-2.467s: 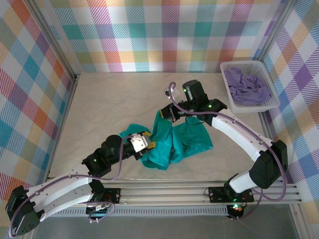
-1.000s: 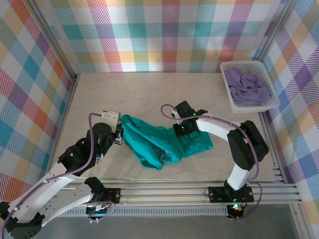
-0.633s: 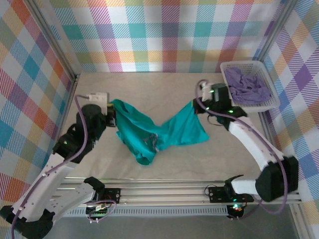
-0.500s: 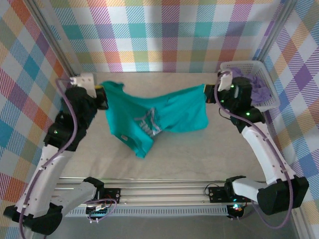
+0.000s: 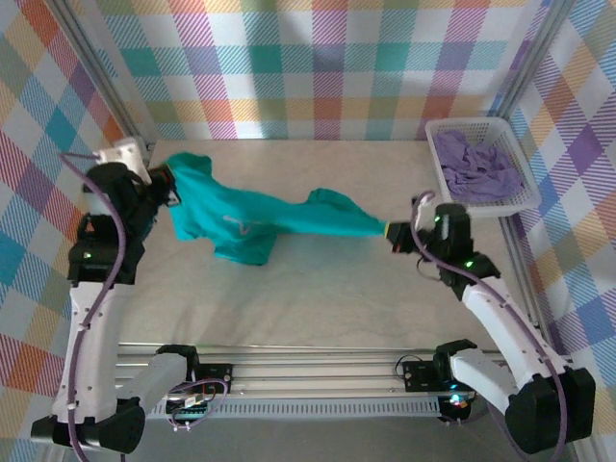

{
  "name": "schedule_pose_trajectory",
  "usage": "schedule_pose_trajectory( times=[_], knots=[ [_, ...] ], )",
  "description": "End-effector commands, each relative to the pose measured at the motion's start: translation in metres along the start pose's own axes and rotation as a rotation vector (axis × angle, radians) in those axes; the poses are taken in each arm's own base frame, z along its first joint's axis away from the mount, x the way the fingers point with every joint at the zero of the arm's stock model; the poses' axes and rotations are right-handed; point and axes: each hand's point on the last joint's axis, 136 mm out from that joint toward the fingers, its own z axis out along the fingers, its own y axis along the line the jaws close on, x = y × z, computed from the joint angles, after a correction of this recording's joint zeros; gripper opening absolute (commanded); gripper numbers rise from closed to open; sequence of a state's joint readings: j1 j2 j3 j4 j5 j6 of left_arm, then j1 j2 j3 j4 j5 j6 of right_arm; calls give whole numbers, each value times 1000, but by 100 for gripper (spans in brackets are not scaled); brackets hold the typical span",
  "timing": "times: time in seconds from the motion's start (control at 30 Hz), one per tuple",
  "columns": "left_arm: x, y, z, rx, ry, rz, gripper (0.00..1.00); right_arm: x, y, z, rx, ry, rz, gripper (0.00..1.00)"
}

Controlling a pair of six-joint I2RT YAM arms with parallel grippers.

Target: Fold the inside-out t-shirt

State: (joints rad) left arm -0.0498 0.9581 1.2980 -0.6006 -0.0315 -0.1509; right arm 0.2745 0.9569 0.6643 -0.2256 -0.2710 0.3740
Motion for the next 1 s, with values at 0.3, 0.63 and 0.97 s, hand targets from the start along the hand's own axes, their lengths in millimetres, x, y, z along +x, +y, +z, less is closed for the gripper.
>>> schedule_pose_trajectory(
  times=[0.3,0.63,0.97],
  knots=[
    [143,3,17,114,358,-77,0,63,-8,55,178,299,-132,38],
    [149,0,17,146,333,-78,0,53,-16,126,272,440,-293,44],
    [153,0,18,158,328,-75,0,20,-21,163,249,460,-387,45]
  ],
)
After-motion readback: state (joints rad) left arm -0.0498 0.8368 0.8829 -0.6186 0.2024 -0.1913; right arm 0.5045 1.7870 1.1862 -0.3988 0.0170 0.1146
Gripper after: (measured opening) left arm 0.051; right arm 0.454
